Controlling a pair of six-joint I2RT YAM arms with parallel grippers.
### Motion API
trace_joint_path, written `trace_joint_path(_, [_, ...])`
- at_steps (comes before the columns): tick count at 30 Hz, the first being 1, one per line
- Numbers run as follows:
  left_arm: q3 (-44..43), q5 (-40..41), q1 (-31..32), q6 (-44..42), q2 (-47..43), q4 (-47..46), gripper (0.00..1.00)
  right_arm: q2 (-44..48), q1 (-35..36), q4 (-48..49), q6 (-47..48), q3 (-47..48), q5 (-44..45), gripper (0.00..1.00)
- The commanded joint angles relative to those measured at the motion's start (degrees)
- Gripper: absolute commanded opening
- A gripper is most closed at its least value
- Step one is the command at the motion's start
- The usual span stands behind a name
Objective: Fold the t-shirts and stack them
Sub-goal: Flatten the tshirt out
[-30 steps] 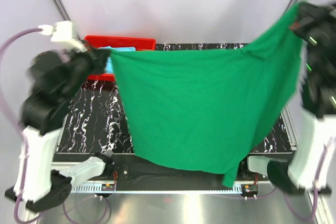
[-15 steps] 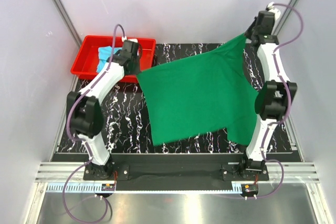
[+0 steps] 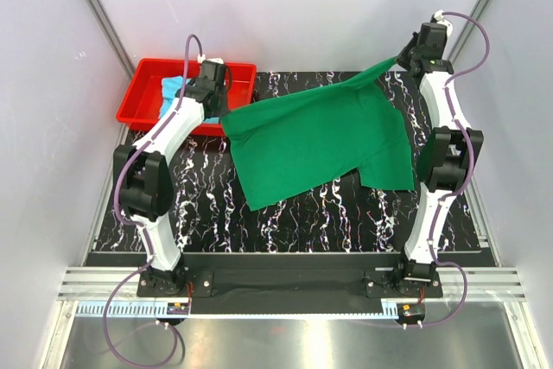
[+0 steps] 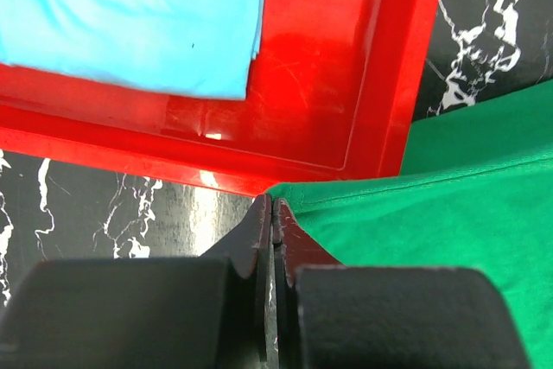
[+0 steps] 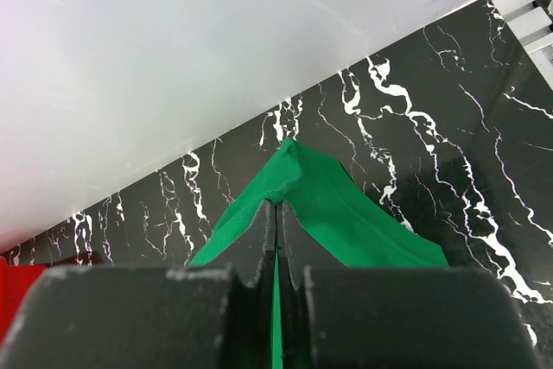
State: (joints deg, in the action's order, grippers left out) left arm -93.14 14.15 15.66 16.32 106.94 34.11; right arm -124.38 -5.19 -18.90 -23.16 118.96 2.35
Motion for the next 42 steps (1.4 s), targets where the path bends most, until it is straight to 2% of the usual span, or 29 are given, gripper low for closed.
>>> trace_joint_path(1, [1.6,-1.0,-0.2,0.3,-2.7,-1.4,0.0,0.1,-1.4,1.4,0.8,2.3,-1.4,0.0])
trace_joint_path(7, [2.2,-2.5,0.9,2.0,-7.3,0.9,0.0,2.9,-2.2,-2.4,0.6,3.6,0.6,0.0])
trace_joint_path(10, [1.3,-3.6,2.7,3.3,-10.7,2.6,0.0,8.9,-3.5,-2.3,-1.3,1.8,2.8,0.0])
trace_joint_path(17, [-2.9,-4.1,8.2,6.0,-21.3,7.3,0.0,28.4,-6.1,0.2,-1.9,-3.3,9.2,0.0])
trace_joint_path(28, [-6.7,-11.2,8.7,8.0,-42.8,12.7,0.0,56.0,-6.7,4.4,0.0,-4.7,16.0,0.0])
trace_joint_path(33, [-11.1,-12.6,10.2,7.2,-47.8,13.3,0.0,60.6,-6.7,2.1,1.2,0.2,15.0,0.0])
trace_joint_path(37, [-14.5,-15.3,10.4,7.8,-48.1,14.1,0.0,63.5,-6.7,1.6,2.0,1.5,15.0,0.0])
trace_joint_path(42, [-12.3,-15.9,10.4,8.6,-47.8,14.0,0.0,64.0,-6.7,3.1,3.7,-2.3,15.1,0.0])
